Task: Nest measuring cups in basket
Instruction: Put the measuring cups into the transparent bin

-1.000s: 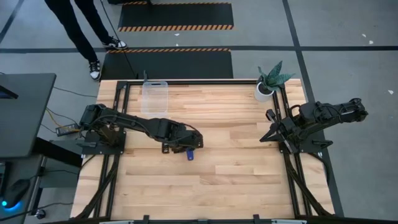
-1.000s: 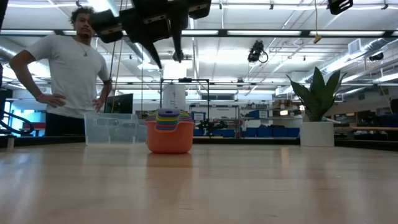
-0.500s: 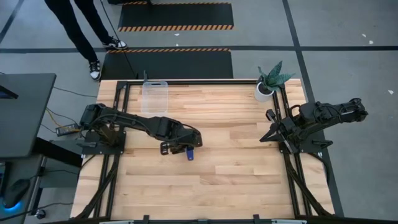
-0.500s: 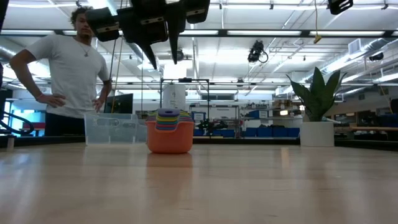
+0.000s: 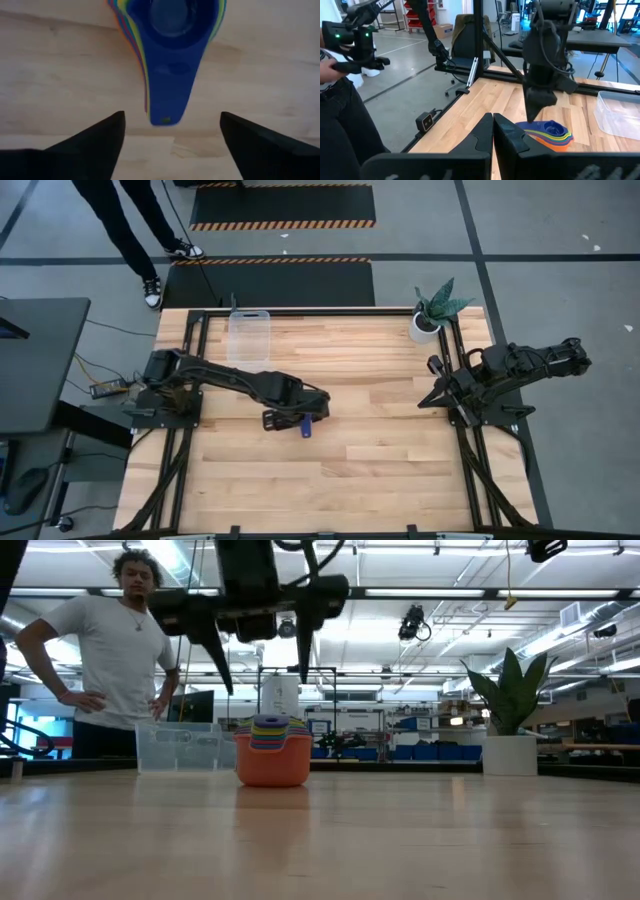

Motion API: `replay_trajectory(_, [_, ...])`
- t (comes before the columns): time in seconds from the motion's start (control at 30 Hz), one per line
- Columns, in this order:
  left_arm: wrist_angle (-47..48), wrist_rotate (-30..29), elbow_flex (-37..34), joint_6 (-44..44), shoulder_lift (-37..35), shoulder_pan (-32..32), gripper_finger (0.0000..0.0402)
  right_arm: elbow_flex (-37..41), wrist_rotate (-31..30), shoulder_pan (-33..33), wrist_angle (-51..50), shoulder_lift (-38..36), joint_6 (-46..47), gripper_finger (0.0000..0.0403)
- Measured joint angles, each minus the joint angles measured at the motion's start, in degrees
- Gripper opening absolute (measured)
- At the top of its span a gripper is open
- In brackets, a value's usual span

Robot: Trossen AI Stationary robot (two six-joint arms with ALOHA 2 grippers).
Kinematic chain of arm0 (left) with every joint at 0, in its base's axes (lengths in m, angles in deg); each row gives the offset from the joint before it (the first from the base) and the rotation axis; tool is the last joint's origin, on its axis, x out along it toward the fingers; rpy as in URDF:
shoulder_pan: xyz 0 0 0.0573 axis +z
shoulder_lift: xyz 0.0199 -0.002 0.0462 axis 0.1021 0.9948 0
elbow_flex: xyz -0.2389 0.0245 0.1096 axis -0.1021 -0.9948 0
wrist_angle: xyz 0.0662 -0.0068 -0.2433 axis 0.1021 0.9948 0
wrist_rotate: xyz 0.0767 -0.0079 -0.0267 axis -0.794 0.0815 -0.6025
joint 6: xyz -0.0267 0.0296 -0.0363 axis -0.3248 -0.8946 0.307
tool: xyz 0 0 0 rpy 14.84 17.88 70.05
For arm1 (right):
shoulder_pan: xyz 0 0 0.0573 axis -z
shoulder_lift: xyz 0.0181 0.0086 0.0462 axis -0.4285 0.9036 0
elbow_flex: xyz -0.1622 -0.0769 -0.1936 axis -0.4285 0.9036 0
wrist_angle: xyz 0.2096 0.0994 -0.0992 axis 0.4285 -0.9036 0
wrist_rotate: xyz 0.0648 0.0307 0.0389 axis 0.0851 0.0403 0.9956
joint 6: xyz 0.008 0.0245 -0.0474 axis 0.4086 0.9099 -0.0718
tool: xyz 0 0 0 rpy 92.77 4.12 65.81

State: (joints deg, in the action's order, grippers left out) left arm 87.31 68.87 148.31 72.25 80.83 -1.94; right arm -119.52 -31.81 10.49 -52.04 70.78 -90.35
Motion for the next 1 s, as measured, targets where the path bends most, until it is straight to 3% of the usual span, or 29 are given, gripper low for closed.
replay_trajectory(0.17, [-0.4, -0.7, 0.1, -1.1, 0.7, 1.1, 0.0353, 0.0, 0.0, 0.0, 0.4, 0.0, 0.0, 0.0019])
replay_trajectory(1.0, [-2.9, 2.5, 0.0, -2.4, 8.0, 2.5, 0.0354, 0.0, 0.2, 0.0, 2.0, 0.1, 0.0, 0.0019])
